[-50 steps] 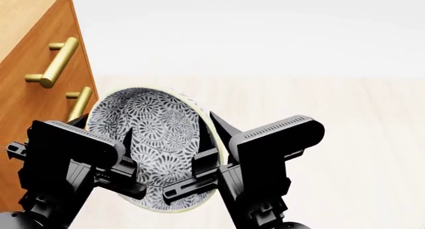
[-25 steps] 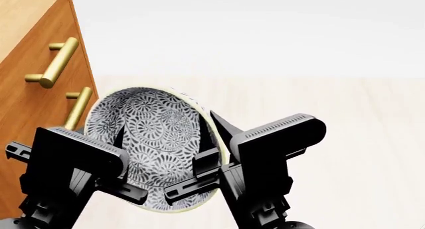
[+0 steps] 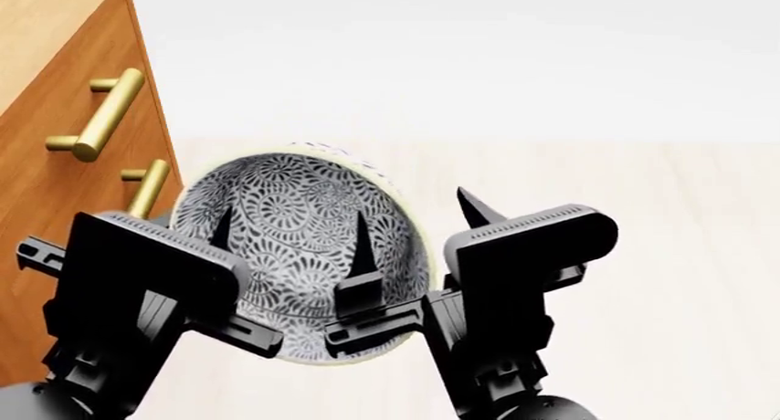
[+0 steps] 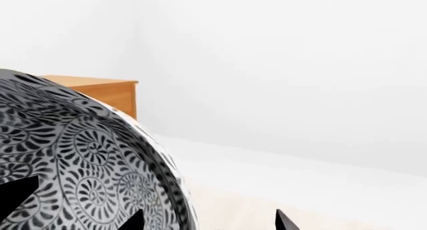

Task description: Put the bowl on top of the cabinet.

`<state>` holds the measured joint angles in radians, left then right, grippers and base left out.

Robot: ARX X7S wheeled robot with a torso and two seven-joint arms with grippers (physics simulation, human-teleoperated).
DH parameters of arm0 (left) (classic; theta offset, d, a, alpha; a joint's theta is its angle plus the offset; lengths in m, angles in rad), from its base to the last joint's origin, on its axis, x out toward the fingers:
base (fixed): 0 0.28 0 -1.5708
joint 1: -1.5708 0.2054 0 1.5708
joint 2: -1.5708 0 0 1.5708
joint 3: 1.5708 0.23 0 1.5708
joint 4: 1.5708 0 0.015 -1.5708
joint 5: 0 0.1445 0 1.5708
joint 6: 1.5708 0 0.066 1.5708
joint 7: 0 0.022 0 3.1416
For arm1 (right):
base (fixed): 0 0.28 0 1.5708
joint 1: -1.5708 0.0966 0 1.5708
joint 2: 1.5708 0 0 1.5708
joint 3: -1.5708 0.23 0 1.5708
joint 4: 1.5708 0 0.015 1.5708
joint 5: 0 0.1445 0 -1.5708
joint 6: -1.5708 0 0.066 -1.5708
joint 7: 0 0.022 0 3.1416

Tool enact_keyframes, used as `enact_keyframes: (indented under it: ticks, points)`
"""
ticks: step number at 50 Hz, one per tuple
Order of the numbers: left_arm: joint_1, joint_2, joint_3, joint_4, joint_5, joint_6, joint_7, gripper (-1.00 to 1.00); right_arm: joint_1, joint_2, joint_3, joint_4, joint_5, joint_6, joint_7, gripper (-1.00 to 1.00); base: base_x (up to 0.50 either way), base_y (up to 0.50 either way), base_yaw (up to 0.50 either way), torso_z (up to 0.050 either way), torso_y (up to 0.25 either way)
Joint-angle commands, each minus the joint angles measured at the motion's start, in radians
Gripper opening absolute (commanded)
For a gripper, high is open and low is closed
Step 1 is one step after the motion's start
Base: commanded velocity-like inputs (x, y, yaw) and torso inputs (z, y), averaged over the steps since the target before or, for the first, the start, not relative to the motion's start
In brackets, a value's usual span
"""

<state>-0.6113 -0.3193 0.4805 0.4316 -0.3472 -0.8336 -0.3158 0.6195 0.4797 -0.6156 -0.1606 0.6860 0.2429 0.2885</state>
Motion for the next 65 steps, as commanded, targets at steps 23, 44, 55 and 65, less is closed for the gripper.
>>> enact_keyframes:
  ticks: [23, 44, 55, 65]
  points:
    - [-0.115, 0.065, 0.052, -0.177, 0.051, 0.025, 0.002, -1.0, -0.075, 0.043, 0.071, 0.035, 0.048, -0.102, -0.027, 1.0, 0.0, 0.0, 0.0, 0.0, 0.0]
    - [-0.182, 0.096, 0.062, -0.273, 0.054, 0.034, 0.007, -1.0, -0.132, 0.052, 0.102, 0.059, 0.08, -0.17, -0.067, 1.0, 0.0, 0.0, 0.0, 0.0, 0.0]
    - [-0.216, 0.111, 0.077, -0.316, 0.061, 0.036, 0.008, -1.0, -0.254, 0.073, 0.162, 0.033, 0.108, -0.3, -0.096, 1.0, 0.0, 0.0, 0.0, 0.0, 0.0]
    - [-0.257, 0.133, 0.107, -0.355, 0.074, 0.011, 0.002, -1.0, -0.377, 0.04, 0.251, 0.148, 0.222, -0.45, -0.201, 1.0, 0.0, 0.0, 0.0, 0.0, 0.0]
